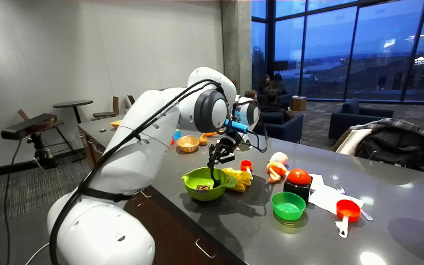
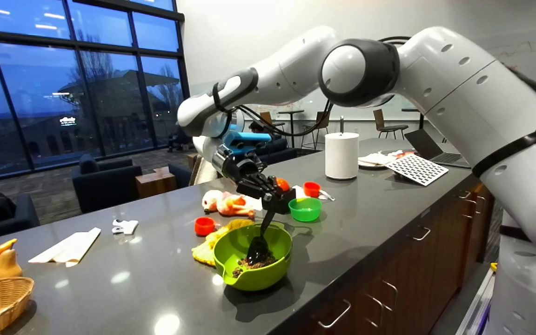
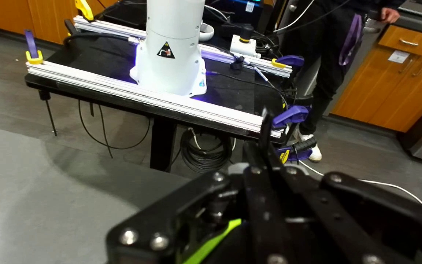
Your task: Use the black spoon to stir in the green bowl
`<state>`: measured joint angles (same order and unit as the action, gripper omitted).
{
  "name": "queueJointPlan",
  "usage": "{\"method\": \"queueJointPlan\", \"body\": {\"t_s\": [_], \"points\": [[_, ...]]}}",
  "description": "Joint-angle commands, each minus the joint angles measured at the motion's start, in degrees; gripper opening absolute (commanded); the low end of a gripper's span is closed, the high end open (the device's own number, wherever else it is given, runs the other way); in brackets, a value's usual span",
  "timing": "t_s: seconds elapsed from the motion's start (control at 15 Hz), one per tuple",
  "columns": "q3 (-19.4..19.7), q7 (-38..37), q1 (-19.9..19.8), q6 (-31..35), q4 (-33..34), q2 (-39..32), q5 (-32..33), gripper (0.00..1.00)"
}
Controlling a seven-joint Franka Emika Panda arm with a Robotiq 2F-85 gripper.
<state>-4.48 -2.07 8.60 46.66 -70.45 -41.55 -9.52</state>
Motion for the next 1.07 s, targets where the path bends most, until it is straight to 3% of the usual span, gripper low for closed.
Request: {"method": "queueJointPlan", "body": {"t_s": [0.0, 0.6, 1.0], "points": [[0.7, -3.3, 0.1, -0.2, -3.9, 3.8, -2.0, 0.01], [0.3, -3.1, 0.5, 7.1, -18.7, 10.6, -6.7, 0.01], [-0.7, -1.4, 1.0, 6.8, -16.8, 9.0, -5.4, 0.01]]}}
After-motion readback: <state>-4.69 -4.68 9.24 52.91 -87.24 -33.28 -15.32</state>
